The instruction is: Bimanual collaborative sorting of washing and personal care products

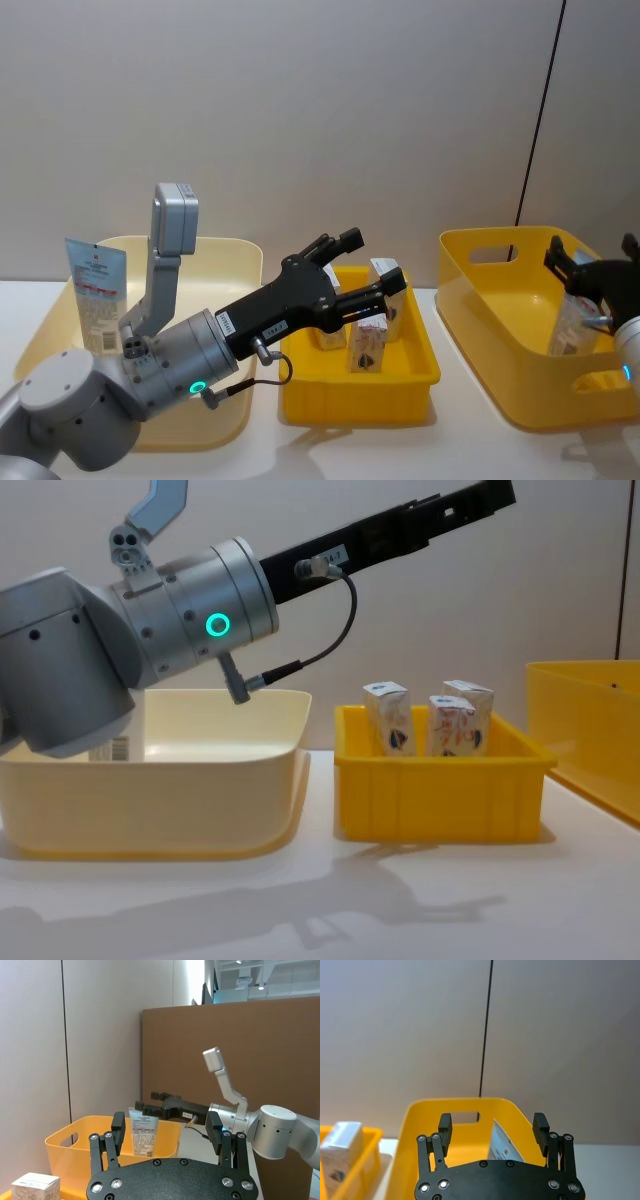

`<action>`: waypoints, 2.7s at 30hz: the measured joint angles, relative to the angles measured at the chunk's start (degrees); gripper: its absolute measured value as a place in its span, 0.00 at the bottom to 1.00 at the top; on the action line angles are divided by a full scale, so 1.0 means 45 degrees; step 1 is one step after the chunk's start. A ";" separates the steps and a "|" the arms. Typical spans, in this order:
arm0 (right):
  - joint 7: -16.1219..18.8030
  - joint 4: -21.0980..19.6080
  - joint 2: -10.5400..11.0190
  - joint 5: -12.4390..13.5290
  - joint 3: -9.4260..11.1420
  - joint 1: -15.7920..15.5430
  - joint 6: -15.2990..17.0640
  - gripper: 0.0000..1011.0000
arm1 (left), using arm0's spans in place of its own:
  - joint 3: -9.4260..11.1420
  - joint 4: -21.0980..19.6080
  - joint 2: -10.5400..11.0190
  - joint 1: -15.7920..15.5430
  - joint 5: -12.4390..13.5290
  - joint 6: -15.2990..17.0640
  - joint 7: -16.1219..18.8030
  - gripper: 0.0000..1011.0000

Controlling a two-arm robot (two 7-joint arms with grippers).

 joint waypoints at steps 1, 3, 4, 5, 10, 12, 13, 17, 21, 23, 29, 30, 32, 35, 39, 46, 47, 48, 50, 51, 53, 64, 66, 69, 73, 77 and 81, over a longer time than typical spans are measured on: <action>0.0109 -0.0142 -0.0020 0.0119 0.0061 -0.0082 -0.0226 0.99 | 0.0000 0.0000 0.0001 0.0000 0.0000 0.0000 0.0000 0.99; 0.0250 -0.0276 -0.0042 0.0228 0.0117 -0.0153 -0.0420 0.99 | 0.0000 0.0001 0.0001 0.0000 0.0000 0.0000 0.0000 0.99; 0.0376 -0.0434 -0.0067 0.0338 0.0191 -0.0243 -0.0615 0.99 | -0.0001 -0.0001 0.0000 0.0001 0.0000 0.0000 0.0001 0.99; 0.0438 -0.0475 -0.0074 0.0395 0.0213 -0.0269 -0.0721 0.99 | 0.0000 -0.0009 0.0004 0.0011 0.0004 0.0000 0.0013 0.99; 0.0869 -0.0993 -0.0163 0.0798 0.0437 -0.0539 -0.1312 0.99 | 0.0001 -0.0124 0.0044 0.0125 0.0121 0.0002 0.0242 0.99; 0.0869 -0.0991 -0.0162 0.0799 0.0436 -0.0539 -0.1309 0.99 | -0.0001 -0.0240 0.0107 0.0228 0.0252 0.0018 0.0476 0.99; 0.0869 -0.0991 -0.0162 0.0799 0.0436 -0.0539 -0.1309 0.99 | -0.0002 -0.0291 0.0134 0.0276 0.0309 0.0025 0.0560 0.99; 0.0880 -0.1049 -0.0131 0.0825 0.0374 -0.0648 -0.1313 0.99 | -0.0005 -0.0588 0.0292 0.0551 0.0645 0.0086 0.1145 0.99; 0.0925 -0.1214 -0.0060 0.0896 0.0221 -0.0894 -0.1344 0.99 | -0.0010 -0.0958 0.0484 0.0902 0.1065 0.0164 0.1874 0.99; 0.0969 -0.1366 0.0007 0.0966 0.0088 -0.1124 -0.1372 0.99 | -0.0011 -0.1090 0.0552 0.1021 0.1222 0.0195 0.2133 0.99; 0.1081 -0.1775 0.0181 0.1147 -0.0273 -0.1744 -0.1456 0.99 | -0.0020 -0.1619 0.0826 0.1525 0.1822 0.0300 0.3195 0.99; 0.1111 -0.1901 0.0234 0.1197 -0.0382 -0.1927 -0.1483 0.99 | -0.0020 -0.1674 0.0852 0.1574 0.1887 0.0310 0.3306 0.99; 0.1147 -0.2016 0.0285 0.1253 -0.0484 -0.2112 -0.1509 0.99 | -0.0023 -0.1879 0.0962 0.1756 0.2114 0.0345 0.3692 0.99; 0.1232 -0.2326 0.0415 0.1383 -0.0754 -0.2574 -0.1567 0.99 | -0.0027 -0.2138 0.1098 0.2011 0.2402 0.0400 0.4212 0.99; 0.1316 -0.2627 0.0548 0.1520 -0.1020 -0.3042 -0.1640 0.99 | -0.0033 -0.2460 0.1260 0.2307 0.2767 0.0460 0.4846 0.99; 0.1471 -0.3168 0.0774 0.1746 -0.1490 -0.3857 -0.1753 0.99 | -0.0043 -0.3102 0.1587 0.2908 0.3492 0.0584 0.6121 0.99; 0.1502 -0.3293 0.0826 0.1799 -0.1597 -0.4038 -0.1783 0.99 | -0.0045 -0.3169 0.1619 0.2969 0.3566 0.0597 0.6250 0.99; 0.1519 -0.3359 0.0849 0.1827 -0.1653 -0.4132 -0.1797 0.99 | -0.0046 -0.3233 0.1651 0.3033 0.3643 0.0609 0.6368 0.99; 0.1571 -0.3535 0.0929 0.1908 -0.1820 -0.4410 -0.1836 0.99 | -0.0048 -0.3431 0.1756 0.3221 0.3868 0.0647 0.6764 0.99; 0.1585 -0.3595 0.0954 0.1938 -0.1870 -0.4497 -0.1848 0.99 | -0.0050 -0.3482 0.1785 0.3274 0.3924 0.0656 0.6867 0.99; 0.1610 -0.3704 0.0998 0.1987 -0.1961 -0.4669 -0.1867 0.99 | -0.0052 -0.3681 0.1884 0.3455 0.4146 0.0696 0.7260 0.99; 0.1722 -0.4126 0.1178 0.2172 -0.2302 -0.5276 -0.1957 0.99 | -0.0066 -0.4586 0.2350 0.4306 0.5169 0.0865 0.9049 0.99; 0.1765 -0.4229 0.1220 0.2220 -0.2428 -0.5470 -0.1977 0.99 | -0.0072 -0.4770 0.2442 0.4477 0.5377 0.0899 0.9411 0.99; 0.1783 -0.4299 0.1249 0.2246 -0.2467 -0.5555 -0.1990 0.99 | -0.0074 -0.5037 0.2580 0.4731 0.5674 0.0945 0.9931 0.99; 0.1797 -0.4381 0.1284 0.2281 -0.2569 -0.5679 -0.1992 0.99 | -0.0080 -0.5311 0.2723 0.4987 0.5982 0.0999 1.0470 0.99; 0.1803 -0.4159 0.1182 0.2229 -0.2539 -0.5318 -0.1854 0.99 | -0.0084 -0.5536 0.2832 0.5194 0.6232 0.1036 1.0906 0.99; 0.1800 -0.3897 0.1049 0.2120 -0.2531 -0.4913 -0.1714 0.99 | -0.0087 -0.5595 0.2864 0.5251 0.6302 0.1049 1.1032 0.99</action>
